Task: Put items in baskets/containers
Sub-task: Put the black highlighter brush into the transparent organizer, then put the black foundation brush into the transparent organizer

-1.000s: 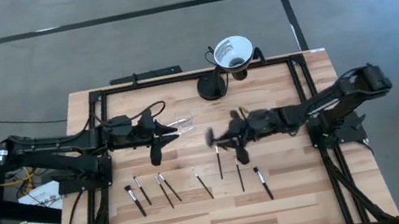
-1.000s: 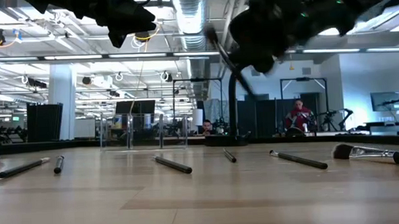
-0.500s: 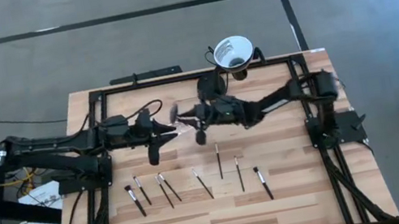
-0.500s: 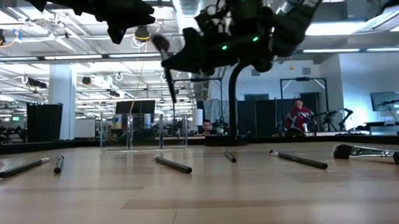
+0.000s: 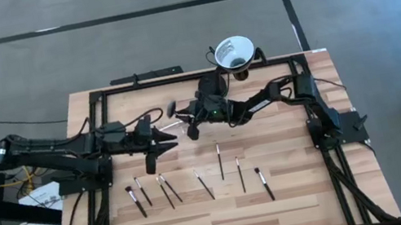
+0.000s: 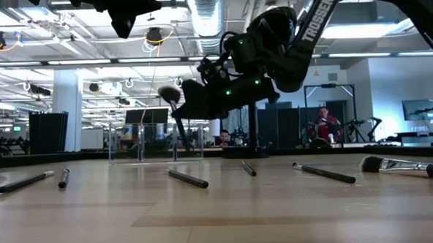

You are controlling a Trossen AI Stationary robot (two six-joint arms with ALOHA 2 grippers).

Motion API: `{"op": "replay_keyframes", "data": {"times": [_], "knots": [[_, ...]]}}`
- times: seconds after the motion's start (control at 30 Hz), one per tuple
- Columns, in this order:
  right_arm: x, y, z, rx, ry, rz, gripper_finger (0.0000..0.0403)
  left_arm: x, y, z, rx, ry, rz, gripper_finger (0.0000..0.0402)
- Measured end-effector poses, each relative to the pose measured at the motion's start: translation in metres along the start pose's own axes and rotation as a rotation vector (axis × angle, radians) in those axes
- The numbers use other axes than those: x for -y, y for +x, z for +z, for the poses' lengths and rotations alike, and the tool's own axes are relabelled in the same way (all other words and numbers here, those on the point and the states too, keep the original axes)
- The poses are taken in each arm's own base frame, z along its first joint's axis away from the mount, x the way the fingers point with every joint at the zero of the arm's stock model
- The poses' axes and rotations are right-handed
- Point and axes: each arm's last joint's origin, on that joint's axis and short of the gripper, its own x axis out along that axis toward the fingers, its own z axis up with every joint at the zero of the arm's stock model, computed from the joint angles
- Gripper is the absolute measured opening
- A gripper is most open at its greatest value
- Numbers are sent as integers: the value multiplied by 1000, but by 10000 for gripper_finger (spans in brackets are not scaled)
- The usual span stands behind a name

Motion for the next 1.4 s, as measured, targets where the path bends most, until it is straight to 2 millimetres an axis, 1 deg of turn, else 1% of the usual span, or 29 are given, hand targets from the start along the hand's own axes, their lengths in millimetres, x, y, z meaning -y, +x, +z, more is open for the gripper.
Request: {"op": "replay_keyframes", "data": {"times": [0.17,0.33,0.43,0.5,0.57,0.7,0.8,0.87,0.97,1.07,1.17,1.23,1.3,1.4], "knots": [[0,-1,4,6,8,0,105,4,0,-1,-4,6,-18,102],[-2,-6,17,9,-1,5,151,10,-1,-2,-9,13,-47,102],[-11,-15,32,-24,-43,32,171,14,-1,-3,-13,14,-64,102],[-23,-26,47,-61,-68,64,180,16,-1,-4,-14,17,-74,102],[-36,-42,60,-139,-86,105,184,17,-1,-4,-16,18,-82,102],[-64,-83,84,-298,-166,200,186,18,-2,-4,-16,20,-87,102],[-83,-116,92,-438,-214,273,182,18,-2,-4,-16,22,-87,102],[-95,-137,91,-551,-159,294,179,18,-2,-4,-16,22,-87,102],[-113,-168,87,-737,-33,282,176,18,-2,-4,-16,22,-87,102],[-135,-193,75,-915,45,246,176,18,-2,-4,-17,23,-87,102],[-161,-214,60,-1045,59,218,180,18,-2,-4,-16,34,-87,102],[-177,-224,49,-1099,39,203,181,18,-2,-4,-16,35,-87,102],[-190,-234,41,-1116,41,158,182,18,-2,-4,-16,35,-87,102],[-202,-244,33,-1115,78,60,182,18,-1,-4,-16,36,-87,102]]}}
